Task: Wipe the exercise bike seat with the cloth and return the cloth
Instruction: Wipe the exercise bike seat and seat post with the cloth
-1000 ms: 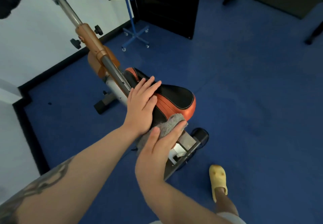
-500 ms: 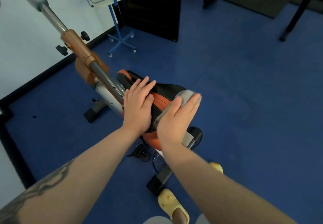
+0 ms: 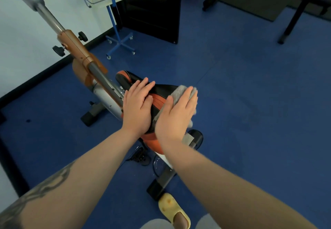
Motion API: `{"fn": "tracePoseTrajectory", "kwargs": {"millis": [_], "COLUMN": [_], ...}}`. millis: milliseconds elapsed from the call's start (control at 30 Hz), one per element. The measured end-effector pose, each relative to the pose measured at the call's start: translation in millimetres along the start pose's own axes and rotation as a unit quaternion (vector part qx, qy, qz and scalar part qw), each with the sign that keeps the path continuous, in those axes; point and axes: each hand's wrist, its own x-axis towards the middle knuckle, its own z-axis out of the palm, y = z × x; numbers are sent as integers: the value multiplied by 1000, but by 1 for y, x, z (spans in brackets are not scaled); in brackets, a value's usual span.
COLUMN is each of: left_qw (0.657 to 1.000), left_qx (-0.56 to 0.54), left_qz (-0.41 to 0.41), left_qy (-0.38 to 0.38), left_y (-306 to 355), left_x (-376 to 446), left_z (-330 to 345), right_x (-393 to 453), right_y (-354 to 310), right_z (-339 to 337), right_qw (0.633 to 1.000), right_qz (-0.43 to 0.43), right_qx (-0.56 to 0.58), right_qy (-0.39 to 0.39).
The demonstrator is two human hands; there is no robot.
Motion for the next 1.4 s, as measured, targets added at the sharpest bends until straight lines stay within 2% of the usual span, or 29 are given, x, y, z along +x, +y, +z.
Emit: {"fn": "tracePoseTrajectory", "kwargs": {"millis": [100,167,267,333,533,667,767,933,1033,1100,1167,1233,1300,1400], "left_qw": [1000,1000,1000,1000,1000,1000,1000,1000,994,980,965,953,939,907], "left_qx": [-9,-13,-11,-14,-13,-15,-18,-16,72,138,190,182,138,210], "left_qz": [6,-3,-3,-10,-11,-18,-19,-22,-65,-106,-144,-199,-267,-301], "left_qy": [8,7,0,1,-2,-2,-2,-5,54,92,112,138,169,208], "left_y": [-2,-2,1,1,-2,5,2,1,7,14,21,36,57,73], "left_x": [-1,1,4,4,-4,3,2,-6,-8,-13,-18,-22,-21,-15], "left_z": [1,1,2,2,1,0,0,0,1,2,5,15,31,51], "right_x": [-53,-57,-4,32,-25,19,54,32,45,80,110,123,124,124], "right_y": [4,5,2,4,21,18,12,25,27,17,-2,-8,2,14], "right_z": [4,5,-1,-10,-25,-27,-31,-57,-60,-45,-33,-33,-42,-48], "right_qw": [1000,999,997,996,992,990,979,965,948,926,880,838,819,807], "right_qz": [-30,-35,15,40,-82,-46,-35,-111,-159,-137,-106,-124,-192,-244], "right_qx": [6,29,80,76,-17,16,-28,-29,-62,-115,-168,-189,-182,-128], "right_qy": [-1,-11,3,-24,-91,-136,-201,-236,-268,-333,-431,-497,-510,-522]}}
